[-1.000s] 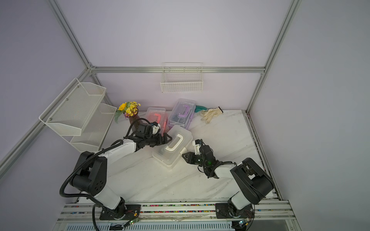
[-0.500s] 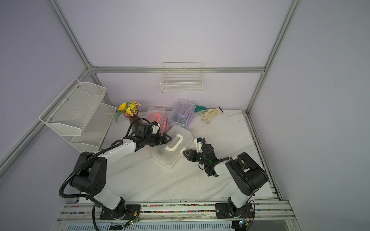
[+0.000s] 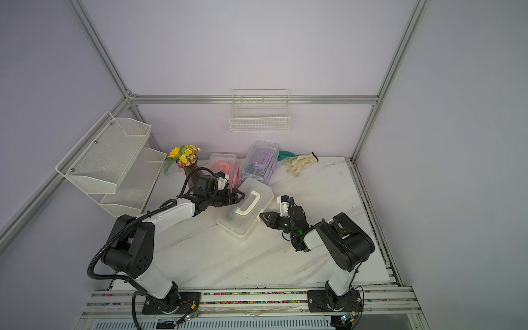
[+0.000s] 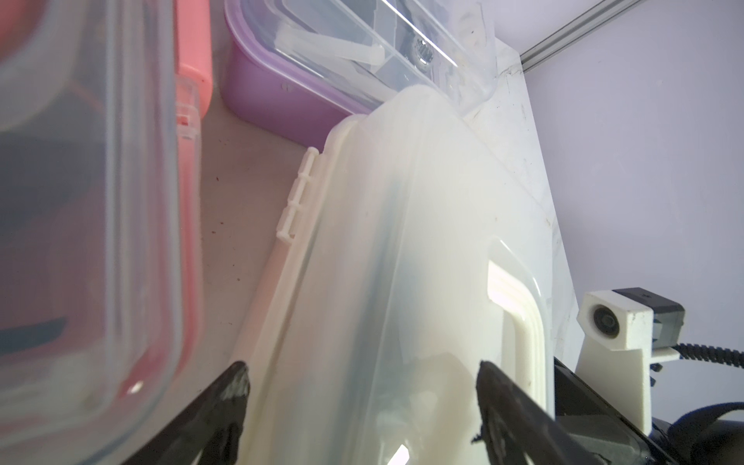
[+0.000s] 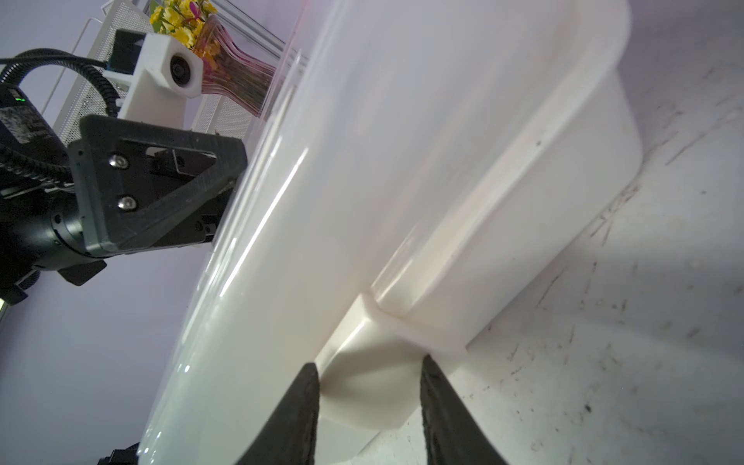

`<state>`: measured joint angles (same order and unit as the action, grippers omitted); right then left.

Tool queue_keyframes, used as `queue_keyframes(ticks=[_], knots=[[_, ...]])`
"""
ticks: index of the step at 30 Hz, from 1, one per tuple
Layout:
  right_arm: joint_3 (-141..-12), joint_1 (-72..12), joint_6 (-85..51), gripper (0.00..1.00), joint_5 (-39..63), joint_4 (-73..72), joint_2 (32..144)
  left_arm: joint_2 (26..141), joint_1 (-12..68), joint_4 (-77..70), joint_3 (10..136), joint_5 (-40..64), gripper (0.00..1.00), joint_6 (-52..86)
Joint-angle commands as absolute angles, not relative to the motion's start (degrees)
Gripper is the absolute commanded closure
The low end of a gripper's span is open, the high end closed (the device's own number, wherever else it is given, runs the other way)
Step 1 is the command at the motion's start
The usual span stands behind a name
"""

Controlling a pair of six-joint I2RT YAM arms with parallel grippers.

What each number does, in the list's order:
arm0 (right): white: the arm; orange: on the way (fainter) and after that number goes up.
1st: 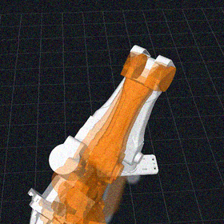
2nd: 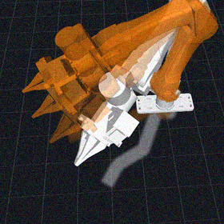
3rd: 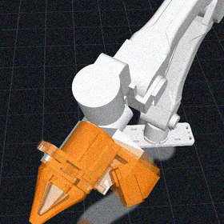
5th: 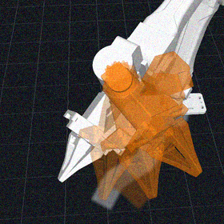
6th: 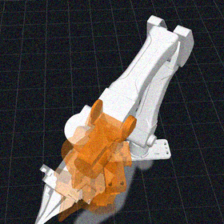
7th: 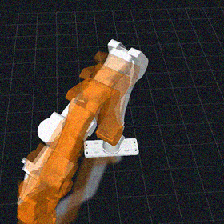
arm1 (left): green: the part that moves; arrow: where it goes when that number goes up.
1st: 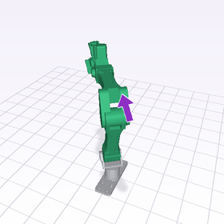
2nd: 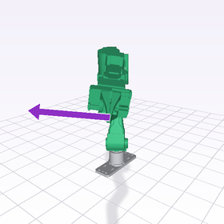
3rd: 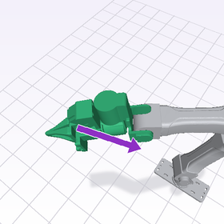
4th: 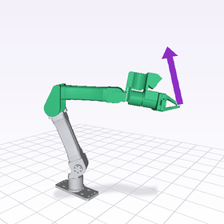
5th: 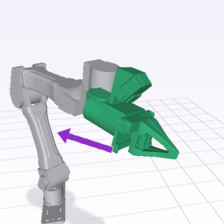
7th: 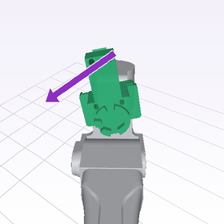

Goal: Close toolboxes
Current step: Fasten the toolbox latch on the toolbox.

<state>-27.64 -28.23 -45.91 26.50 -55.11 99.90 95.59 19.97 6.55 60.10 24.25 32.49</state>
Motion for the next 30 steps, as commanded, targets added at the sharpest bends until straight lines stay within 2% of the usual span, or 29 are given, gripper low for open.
queue_keyframes(ticks=[1, 12, 16, 23, 30], knots=[[-29.0, -29.1, -46.7, 0.55, 27.1, -60.4, 101.3, 98.4, 24.5, 11.2, 57.0, 33.6, 0.14, 35.6], [-28.7, -29.1, -50.1, 0.55, 29.4, -69.6, 105.6, 98.5, 24.9, 8.6, 55.3, 34.6, 0.14, 38.1], [-28.5, -29.1, -48.3, 0.54, 28.3, -67.1, 103.6, 98.3, 24.9, 8.4, 55.0, 34.2, 0.15, 38.6], [-28.5, -28.6, -39.7, 0.52, 22.6, -49.3, 92.1, 98.0, 24.9, 8.0, 55.9, 32.5, 0.11, 39.9], [-31.3, -23.9, -32.2, 0.45, 15.5, -31.3, 81.9, 95.9, 23.9, 10.5, 58.8, 30.6, 0.07, 38.7]])
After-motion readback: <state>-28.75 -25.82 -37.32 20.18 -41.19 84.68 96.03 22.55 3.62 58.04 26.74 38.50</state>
